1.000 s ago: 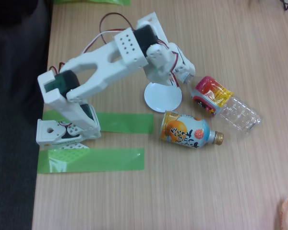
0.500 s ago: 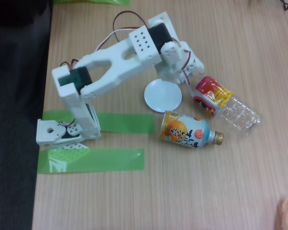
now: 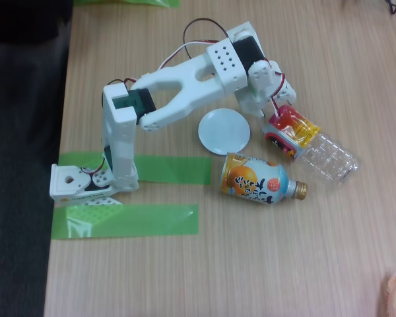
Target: Pick up the plastic bottle and stand it up on the white place
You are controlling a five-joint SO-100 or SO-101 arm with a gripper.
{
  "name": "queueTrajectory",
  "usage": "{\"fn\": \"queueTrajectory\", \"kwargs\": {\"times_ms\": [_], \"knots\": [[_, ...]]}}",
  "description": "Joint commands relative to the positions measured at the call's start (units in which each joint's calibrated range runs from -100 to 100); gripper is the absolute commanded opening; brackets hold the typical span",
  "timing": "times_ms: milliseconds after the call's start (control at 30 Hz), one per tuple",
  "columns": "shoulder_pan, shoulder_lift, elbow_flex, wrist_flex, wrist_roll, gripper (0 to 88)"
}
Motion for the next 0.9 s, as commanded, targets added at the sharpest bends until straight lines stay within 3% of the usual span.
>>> {"fn": "queueTrajectory", "kwargs": {"times_ms": [0,867], "knots": [[-0.46,-0.40,-2.20,-0.27,0.29,23.1],[-4.38,-0.07,-0.12,3.33,0.40,23.6]]}}
